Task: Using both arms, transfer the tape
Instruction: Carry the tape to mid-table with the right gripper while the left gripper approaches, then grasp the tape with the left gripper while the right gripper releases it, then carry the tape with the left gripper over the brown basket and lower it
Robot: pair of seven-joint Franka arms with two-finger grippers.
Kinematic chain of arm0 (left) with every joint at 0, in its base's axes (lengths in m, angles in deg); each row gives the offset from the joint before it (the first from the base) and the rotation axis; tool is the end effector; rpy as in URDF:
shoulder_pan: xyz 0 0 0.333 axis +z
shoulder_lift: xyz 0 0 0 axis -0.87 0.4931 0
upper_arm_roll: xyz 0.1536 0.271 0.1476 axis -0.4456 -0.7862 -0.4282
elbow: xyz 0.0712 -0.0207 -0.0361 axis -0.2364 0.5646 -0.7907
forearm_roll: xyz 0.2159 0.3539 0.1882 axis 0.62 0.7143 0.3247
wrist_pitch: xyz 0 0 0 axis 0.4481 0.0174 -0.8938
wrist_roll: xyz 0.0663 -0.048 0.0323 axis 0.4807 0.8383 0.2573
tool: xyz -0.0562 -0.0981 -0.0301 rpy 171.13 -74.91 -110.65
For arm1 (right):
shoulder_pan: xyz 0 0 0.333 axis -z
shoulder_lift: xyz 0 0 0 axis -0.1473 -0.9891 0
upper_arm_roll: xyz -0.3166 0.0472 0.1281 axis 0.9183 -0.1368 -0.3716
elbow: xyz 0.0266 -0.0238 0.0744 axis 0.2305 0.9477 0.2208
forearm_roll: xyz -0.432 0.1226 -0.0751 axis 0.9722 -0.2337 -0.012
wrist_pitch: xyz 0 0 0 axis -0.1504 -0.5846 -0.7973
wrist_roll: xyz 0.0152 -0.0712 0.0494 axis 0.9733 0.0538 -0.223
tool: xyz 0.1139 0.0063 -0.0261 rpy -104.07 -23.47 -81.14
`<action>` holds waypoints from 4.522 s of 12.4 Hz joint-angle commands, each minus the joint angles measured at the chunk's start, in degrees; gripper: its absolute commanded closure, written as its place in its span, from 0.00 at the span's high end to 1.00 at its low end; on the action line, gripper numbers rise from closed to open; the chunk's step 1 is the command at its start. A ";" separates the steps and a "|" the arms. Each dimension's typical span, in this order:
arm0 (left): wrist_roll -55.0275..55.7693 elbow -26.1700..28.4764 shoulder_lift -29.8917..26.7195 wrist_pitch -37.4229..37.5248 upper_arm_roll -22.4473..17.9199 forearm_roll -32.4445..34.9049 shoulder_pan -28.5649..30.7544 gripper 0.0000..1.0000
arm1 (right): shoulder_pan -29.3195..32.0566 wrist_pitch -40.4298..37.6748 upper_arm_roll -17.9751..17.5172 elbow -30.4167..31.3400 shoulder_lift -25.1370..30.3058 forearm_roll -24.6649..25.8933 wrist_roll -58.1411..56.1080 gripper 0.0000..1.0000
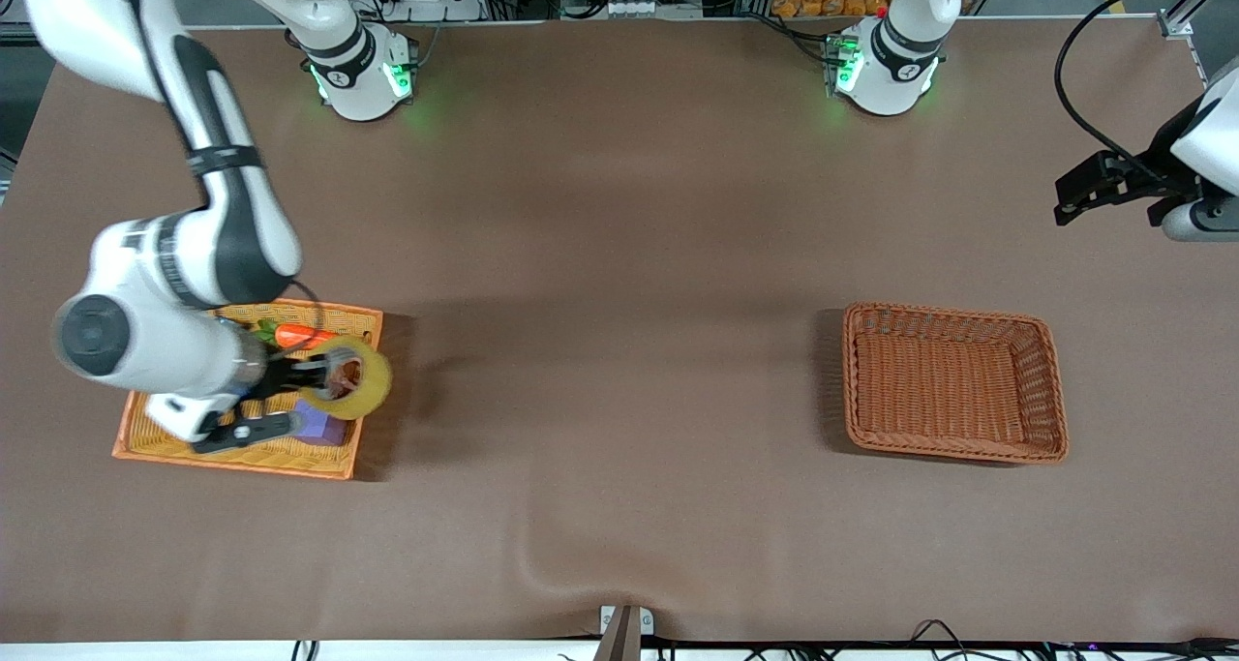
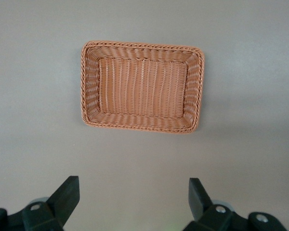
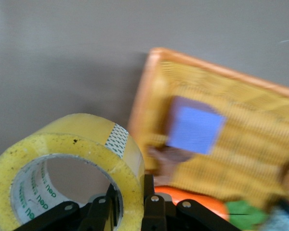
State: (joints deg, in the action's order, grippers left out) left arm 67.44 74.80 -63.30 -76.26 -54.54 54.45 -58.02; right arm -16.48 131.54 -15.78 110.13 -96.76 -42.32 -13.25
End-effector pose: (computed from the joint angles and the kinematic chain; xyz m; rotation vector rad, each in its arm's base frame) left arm 0.6210 -0.0389 0.6516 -3.1067 0.0500 0.0200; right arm 0.7376 0.1302 0.3412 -3.0774 -0.3012 0.1672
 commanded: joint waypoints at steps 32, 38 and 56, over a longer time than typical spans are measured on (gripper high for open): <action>41.86 -0.40 40.21 -42.23 0.43 -3.06 -36.27 1.00 | 1.04 -1.05 1.15 5.31 9.73 -3.89 2.16 1.00; 41.96 -0.49 44.87 -50.07 -0.36 -2.62 -39.44 0.84 | 11.34 -7.36 1.59 14.57 31.11 2.10 -9.11 1.00; 18.36 3.54 24.76 -29.25 -0.53 4.42 -18.47 0.00 | 10.65 -24.08 4.67 4.11 29.02 1.41 2.85 1.00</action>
State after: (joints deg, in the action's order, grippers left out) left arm 92.33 74.51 -34.91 -106.15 -55.87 57.75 -81.57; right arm -5.76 109.10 -10.80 116.66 -66.03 -40.88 -11.46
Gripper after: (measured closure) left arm 0.780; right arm 0.000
